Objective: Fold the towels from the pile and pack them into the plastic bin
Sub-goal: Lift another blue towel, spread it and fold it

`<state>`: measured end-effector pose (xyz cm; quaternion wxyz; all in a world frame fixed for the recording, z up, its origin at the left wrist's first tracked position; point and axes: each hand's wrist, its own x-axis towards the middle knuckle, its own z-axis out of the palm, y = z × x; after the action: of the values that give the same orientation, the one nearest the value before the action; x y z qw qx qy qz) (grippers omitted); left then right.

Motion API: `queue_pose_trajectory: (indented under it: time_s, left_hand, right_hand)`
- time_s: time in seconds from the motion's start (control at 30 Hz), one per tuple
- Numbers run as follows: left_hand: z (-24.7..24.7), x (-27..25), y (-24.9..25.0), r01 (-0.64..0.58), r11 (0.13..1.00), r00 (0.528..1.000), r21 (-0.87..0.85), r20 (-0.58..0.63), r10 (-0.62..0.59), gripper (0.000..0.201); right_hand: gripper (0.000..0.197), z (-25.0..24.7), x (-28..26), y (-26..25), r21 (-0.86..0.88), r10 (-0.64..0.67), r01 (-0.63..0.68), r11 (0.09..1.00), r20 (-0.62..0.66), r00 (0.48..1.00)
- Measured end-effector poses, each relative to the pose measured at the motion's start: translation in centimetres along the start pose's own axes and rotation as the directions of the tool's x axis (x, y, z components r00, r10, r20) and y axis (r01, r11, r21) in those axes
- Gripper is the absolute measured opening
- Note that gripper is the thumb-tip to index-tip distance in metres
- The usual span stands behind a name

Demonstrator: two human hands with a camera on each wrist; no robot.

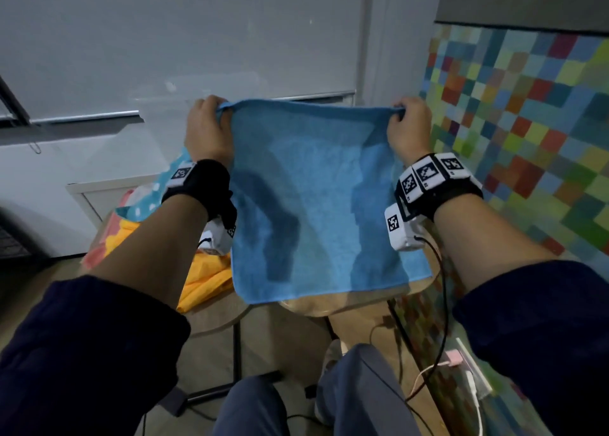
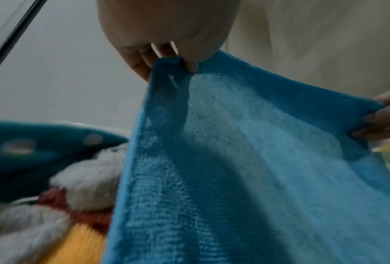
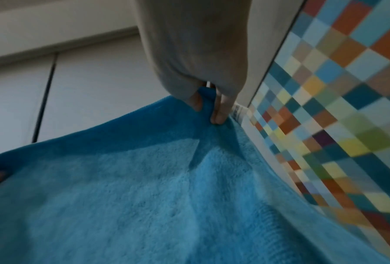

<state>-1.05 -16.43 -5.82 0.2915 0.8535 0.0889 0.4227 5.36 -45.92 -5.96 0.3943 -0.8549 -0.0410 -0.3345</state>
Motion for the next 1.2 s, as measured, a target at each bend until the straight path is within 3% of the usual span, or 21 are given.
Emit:
queue_pose_trajectory:
  time_s: [0.2,0.37,0.57,0.7,0.77,0.9,1.07,1.2]
  left_hand:
    - [2.4,-2.2,-4.0,-0.141,0.99,0.964,0.015,0.23,0.134,0.033]
    - [1.6,-6.5,-5.1,-0.375,0.917,0.898,0.139,0.299,0.322,0.033]
    - [-0.4,-12.9,-6.0,-0.661,0.73,0.726,0.174,0.394,0.564,0.023]
    - [-0.6,-17.0,-7.3,-0.732,0.664,0.629,0.151,0.524,0.574,0.022]
    - [-0.7,-18.4,-7.7,-0.71,0.689,0.623,0.146,0.586,0.518,0.027]
    - [-1.0,-19.7,-8.2,-0.592,0.795,0.657,0.13,0.649,0.383,0.032]
    - [-0.7,-21.0,-8.5,-0.557,0.817,0.618,0.151,0.733,0.285,0.035]
    - [-0.8,-21.8,-8.4,-0.465,0.874,0.703,0.142,0.659,0.267,0.034]
  right_hand:
    - [0.024,2.2,-1.9,4.2,-0.003,0.194,-0.195,0.981,0.124,0.973]
    - [0.014,1.5,-5.7,7.2,-0.103,0.322,-0.307,0.946,0.204,0.925]
    - [0.014,-0.9,-10.0,9.5,-0.259,0.399,-0.333,0.907,0.273,0.875]
    - [0.014,-1.3,-13.0,11.3,-0.296,0.417,-0.321,0.9,0.364,0.833]
    - [0.015,-1.3,-14.3,12.0,-0.303,0.411,-0.305,0.903,0.397,0.821]
    - [0.018,-1.3,-15.7,12.3,-0.304,0.32,-0.197,0.932,0.435,0.842]
    - [0.014,-1.7,-17.5,11.1,-0.444,0.155,0.069,0.893,0.449,0.88]
    - [0.027,-1.9,-19.1,10.5,-0.596,0.204,0.123,0.793,0.451,0.869]
